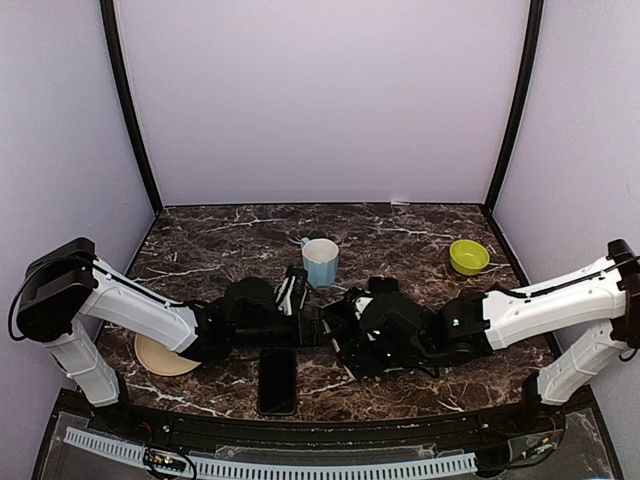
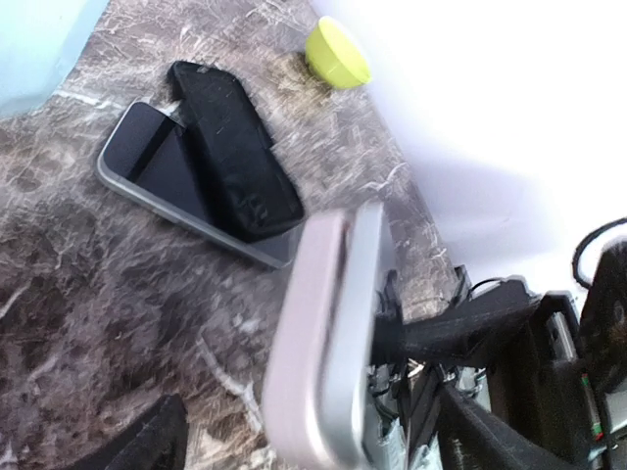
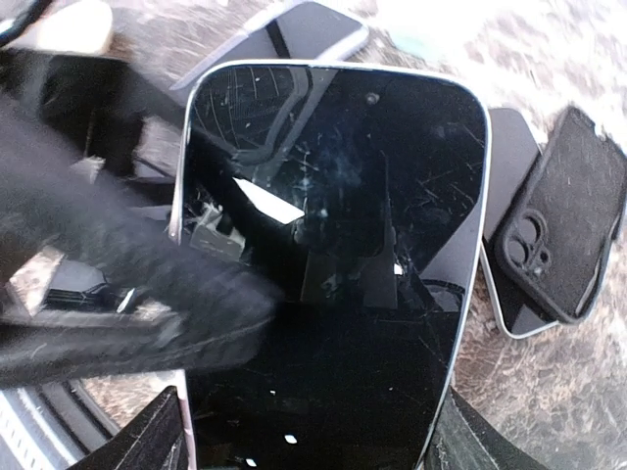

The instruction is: Put the phone into the phone case

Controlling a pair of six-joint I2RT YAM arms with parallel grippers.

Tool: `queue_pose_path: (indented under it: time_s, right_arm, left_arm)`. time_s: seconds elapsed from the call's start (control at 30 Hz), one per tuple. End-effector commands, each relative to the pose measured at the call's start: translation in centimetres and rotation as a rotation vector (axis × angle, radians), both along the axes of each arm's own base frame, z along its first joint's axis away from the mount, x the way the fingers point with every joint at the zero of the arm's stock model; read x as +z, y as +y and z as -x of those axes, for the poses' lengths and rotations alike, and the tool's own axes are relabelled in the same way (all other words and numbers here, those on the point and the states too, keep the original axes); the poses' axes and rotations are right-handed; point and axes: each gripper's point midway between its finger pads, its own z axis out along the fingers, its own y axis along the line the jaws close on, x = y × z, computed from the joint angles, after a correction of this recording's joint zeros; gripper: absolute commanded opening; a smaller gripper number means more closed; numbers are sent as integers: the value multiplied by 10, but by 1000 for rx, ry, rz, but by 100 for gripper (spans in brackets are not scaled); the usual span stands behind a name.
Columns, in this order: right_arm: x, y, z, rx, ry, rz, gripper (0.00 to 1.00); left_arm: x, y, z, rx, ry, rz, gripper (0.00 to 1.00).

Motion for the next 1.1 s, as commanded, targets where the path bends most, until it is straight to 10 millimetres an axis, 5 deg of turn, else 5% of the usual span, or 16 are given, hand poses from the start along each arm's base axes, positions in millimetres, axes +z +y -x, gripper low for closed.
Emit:
queue_pose_path:
  time_s: [0.0,0.33,0.4,0.5,0.57,0.7,0.87,1.07]
  right_arm:
    - [41,15,0,42,-121,-142,33]
    - [47,19,30,214,-103,-210,38]
    - [47,16,37,252,-94,-223,49]
    - [48,9,48,340,-79,-194,90]
    - [54,5,60,426,-54,-196,98]
    - [85,5,79,619,29,-361,98]
    - [91,16,84,700,60,-458,94]
    - [98,32,88,750,97,-482,49]
  left_arm:
    - [28,-13,-3,-26,-62,94,76]
    - [30,-22,24,-194,-82,142,10]
    - [28,-17,30,-218,-105,133,2]
    - [25,-11,38,-263,-141,99,0]
    - [34,-12,48,-331,-207,94,0]
    - [79,-15,81,-483,-470,111,0]
    - [83,-16,117,-648,-697,80,0]
    - [94,-6,135,-703,-765,167,0]
